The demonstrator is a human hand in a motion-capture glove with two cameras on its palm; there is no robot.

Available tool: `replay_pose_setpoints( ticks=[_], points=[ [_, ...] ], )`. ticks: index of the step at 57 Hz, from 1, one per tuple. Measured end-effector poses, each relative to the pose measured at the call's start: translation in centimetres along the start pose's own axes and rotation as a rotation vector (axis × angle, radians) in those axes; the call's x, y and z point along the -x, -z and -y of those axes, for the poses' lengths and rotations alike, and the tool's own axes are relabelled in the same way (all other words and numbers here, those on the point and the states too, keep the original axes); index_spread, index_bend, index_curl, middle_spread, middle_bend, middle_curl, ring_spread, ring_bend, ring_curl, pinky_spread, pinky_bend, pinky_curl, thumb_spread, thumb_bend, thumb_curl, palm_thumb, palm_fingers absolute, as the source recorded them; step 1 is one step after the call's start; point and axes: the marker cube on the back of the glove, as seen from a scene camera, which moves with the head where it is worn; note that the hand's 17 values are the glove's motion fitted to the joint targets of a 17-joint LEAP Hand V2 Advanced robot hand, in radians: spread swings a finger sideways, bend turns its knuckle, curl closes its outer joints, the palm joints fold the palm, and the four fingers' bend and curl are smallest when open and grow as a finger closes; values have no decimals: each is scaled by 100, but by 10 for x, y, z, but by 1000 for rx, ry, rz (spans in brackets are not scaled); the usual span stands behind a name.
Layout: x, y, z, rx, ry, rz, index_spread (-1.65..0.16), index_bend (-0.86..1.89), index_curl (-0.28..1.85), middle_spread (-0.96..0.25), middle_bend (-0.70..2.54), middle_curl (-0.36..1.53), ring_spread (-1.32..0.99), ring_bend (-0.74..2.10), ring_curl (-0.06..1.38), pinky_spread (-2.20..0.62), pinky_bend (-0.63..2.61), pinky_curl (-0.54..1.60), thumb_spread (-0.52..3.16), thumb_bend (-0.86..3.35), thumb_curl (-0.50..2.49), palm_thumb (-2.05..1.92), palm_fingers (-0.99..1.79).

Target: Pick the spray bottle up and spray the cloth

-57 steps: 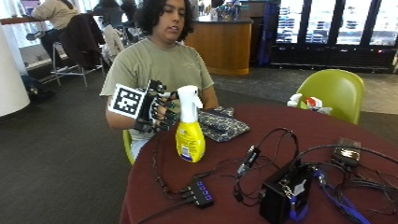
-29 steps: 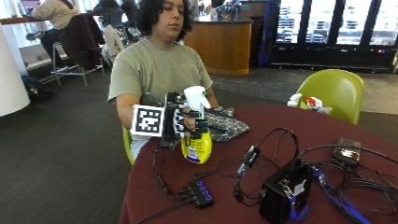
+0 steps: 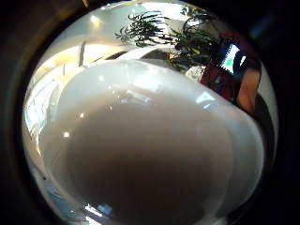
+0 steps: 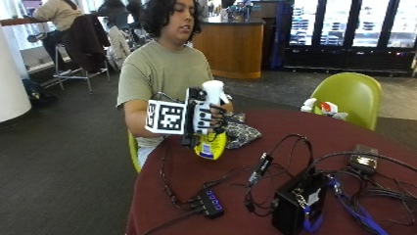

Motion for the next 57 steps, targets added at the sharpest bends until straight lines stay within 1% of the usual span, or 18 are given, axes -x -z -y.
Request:
replay_pose_setpoints(
  ticks=[4, 10, 17, 27, 35, 42, 49, 57],
  points=[
    [21, 6, -11, 109, 17, -4, -27, 27, 34, -17, 49, 47, -18, 52, 39, -19, 34, 36, 69, -1, 51, 86, 133],
    [57, 15, -28, 371, 25, -105, -27, 28, 38, -17, 49, 48, -18, 52, 40, -20, 36, 37, 60, -3, 55, 88, 133],
    [93, 14, -55, 597, 21, -334, -26, 28, 42, -18, 50, 48, -18, 53, 41, -21, 38, 38, 55, -3, 59, 88, 133],
    [115, 2, -80, 903, -45, -737, -26, 26, 46, -18, 50, 49, -18, 52, 42, -21, 38, 38, 51, -4, 62, 87, 132],
    [106, -23, -93, 981, -108, -1100, -26, 24, 48, -18, 50, 49, -18, 52, 42, -21, 39, 38, 50, -4, 64, 86, 131],
    [80, -52, -108, 1085, -159, -1310, -26, 24, 49, -19, 50, 49, -18, 52, 42, -20, 38, 38, 50, -4, 65, 86, 131],
    [60, -69, -118, 1198, -205, -1407, -26, 23, 51, -19, 49, 49, -18, 51, 42, -20, 39, 38, 50, -4, 66, 85, 131],
    [63, -81, -115, 1216, -197, -1420, -26, 21, 52, -19, 49, 49, -18, 51, 42, -20, 38, 38, 50, -4, 67, 85, 131]
  ],
)
